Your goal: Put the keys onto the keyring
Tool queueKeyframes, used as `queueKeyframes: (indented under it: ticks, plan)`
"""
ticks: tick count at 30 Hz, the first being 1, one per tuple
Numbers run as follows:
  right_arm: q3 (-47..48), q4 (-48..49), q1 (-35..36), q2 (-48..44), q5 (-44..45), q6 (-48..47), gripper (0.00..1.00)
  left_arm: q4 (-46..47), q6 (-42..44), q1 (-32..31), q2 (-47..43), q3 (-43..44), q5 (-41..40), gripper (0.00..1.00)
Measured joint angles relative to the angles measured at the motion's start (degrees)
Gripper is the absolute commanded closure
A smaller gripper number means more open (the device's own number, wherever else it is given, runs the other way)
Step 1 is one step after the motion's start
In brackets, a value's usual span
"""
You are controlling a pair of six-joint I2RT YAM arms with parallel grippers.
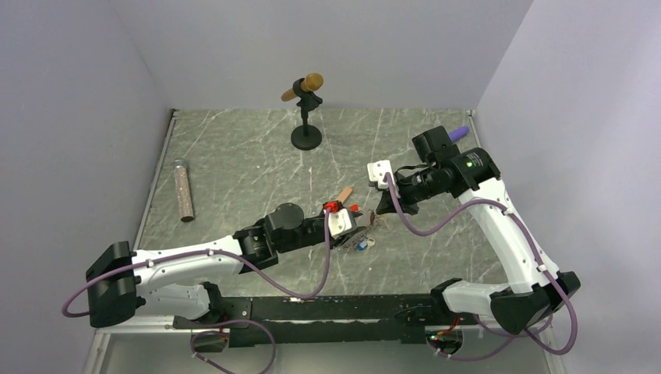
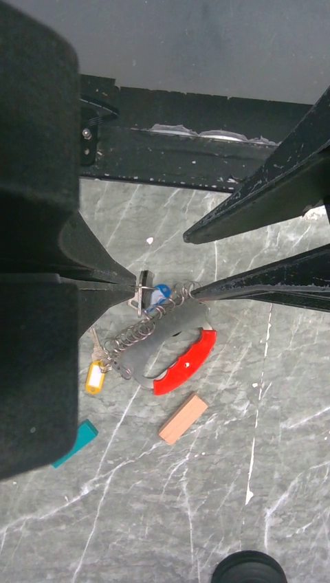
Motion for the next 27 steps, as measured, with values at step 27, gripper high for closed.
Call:
queueKeyframes:
  ticks: [27]
  plan:
    - [0.0, 0.0, 0.2, 1.1, -2.2, 0.4, 1.0, 4.6, 1.5, -0.6, 3.5, 1.6, -2.0, 0.71]
